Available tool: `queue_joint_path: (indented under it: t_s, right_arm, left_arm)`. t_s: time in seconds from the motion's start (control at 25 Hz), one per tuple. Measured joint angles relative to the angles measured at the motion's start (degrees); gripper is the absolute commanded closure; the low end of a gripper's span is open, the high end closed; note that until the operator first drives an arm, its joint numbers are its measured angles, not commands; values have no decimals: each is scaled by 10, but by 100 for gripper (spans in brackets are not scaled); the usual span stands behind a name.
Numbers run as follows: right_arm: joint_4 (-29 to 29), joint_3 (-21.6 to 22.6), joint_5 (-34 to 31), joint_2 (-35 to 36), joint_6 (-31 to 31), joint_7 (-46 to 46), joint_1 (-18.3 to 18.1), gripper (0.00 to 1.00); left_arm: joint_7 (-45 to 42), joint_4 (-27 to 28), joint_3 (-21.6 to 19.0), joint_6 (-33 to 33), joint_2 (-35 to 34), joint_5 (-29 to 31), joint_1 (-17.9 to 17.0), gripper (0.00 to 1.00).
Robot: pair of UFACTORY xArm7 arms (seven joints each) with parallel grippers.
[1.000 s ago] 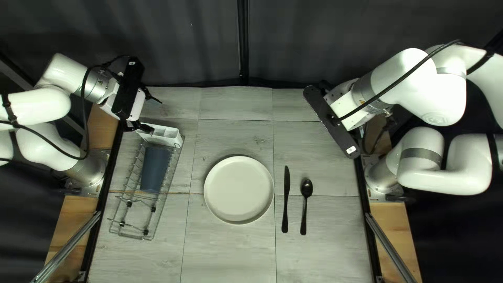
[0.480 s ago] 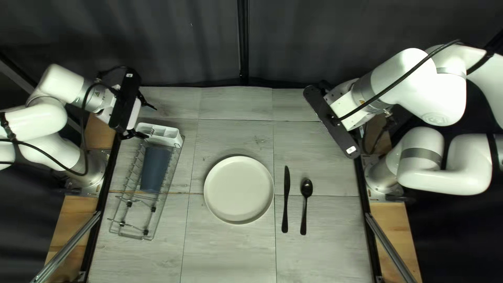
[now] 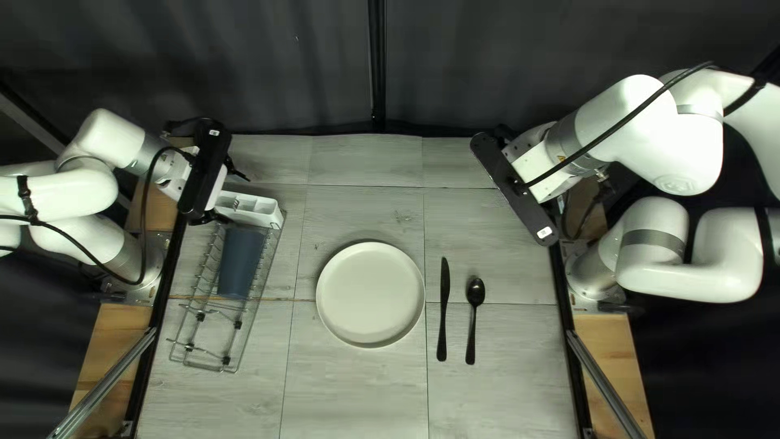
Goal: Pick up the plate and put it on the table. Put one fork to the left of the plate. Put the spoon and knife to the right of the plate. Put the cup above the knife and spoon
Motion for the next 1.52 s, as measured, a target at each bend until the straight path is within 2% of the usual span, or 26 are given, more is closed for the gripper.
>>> queue_joint_path:
  t_s: [0.24,0.48,0.52,0.56,0.6,0.64,0.68,0.72,1.12,1.52]
  right_arm:
    - [0,0,0,0,0,0,0,0]
    - [0,0,0,0,0,0,0,0]
    - [0,0,0,0,0,0,0,0]
    - [0,0,0,0,0,0,0,0]
    - [0,0,0,0,0,0,0,0]
    - [0,0,0,0,0,0,0,0]
    - [0,0,0,0,0,0,0,0]
    - [0,0,0,0,0,0,0,0]
    - [0,0,0,0,0,0,0,0]
    - [0,0,0,0,0,0,0,0]
  left_arm:
    - [20,-2,3,-14,23,-2,-13,0]
    - [54,-5,25,-4,34,5,-12,0]
    - [58,-4,28,-1,36,7,-10,4]
    - [61,-3,31,1,37,9,-9,11]
    - [64,-2,33,4,38,11,-7,25]
    - [67,-1,35,7,38,13,-5,25]
    - [68,0,37,10,37,14,-4,93]
    - [70,0,38,13,37,16,-2,97]
    - [54,20,27,39,26,23,-4,100]
    - [-13,90,-8,78,33,27,-5,100]
